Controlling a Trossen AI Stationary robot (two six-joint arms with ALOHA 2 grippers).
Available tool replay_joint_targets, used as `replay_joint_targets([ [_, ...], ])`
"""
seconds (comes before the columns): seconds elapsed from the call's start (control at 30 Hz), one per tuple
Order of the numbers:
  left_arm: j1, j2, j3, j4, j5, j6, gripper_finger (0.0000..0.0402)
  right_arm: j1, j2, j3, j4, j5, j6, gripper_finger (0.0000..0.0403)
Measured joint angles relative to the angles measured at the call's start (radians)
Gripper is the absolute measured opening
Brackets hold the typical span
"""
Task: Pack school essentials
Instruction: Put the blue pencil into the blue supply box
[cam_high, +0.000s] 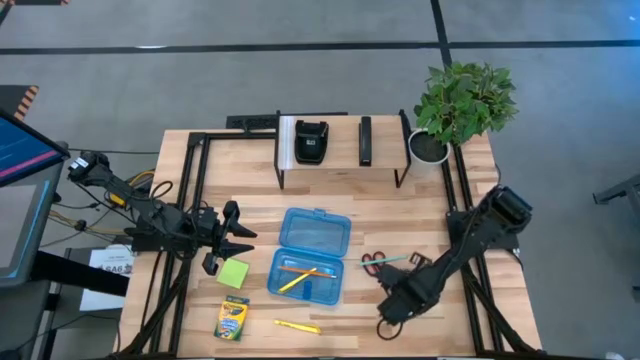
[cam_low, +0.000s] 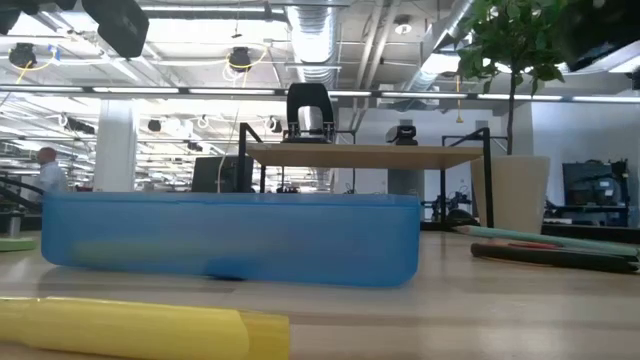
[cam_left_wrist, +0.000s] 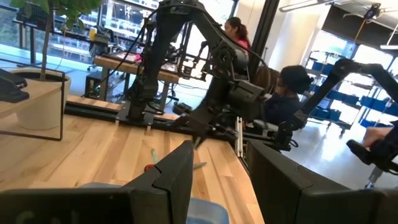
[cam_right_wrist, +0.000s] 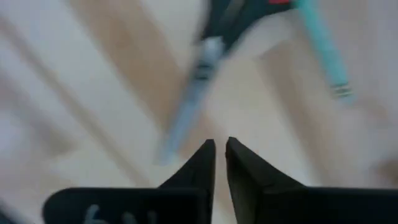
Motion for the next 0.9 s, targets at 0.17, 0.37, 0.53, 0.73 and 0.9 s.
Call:
replay_joint_targets([
  [0.17,0.0,0.0,0.0,0.0,0.002,0.001,0.0138,-0.052,0.0,0.0,-0.037,0.066,-0.197,0.0096],
  [0.37,0.0,0.0,0.0,0.0,0.013,0.001,0.0138,-0.129,0.0,-0.008,-0.032,0.123,-0.357,0.013],
  [0.53,0.0,0.0,0.0,0.0,0.027,0.0,0.0138,-0.162,-0.086,-0.127,0.04,0.143,-0.365,0.0141],
  [0.73,0.0,0.0,0.0,-0.002,0.032,0.011,0.0138,-0.154,-0.296,-0.337,0.288,0.157,-0.355,0.0134],
  [0.9,0.0,0.0,0.0,-0.005,0.033,0.021,0.0138,-0.149,-0.386,-0.423,0.336,0.157,-0.393,0.0146],
])
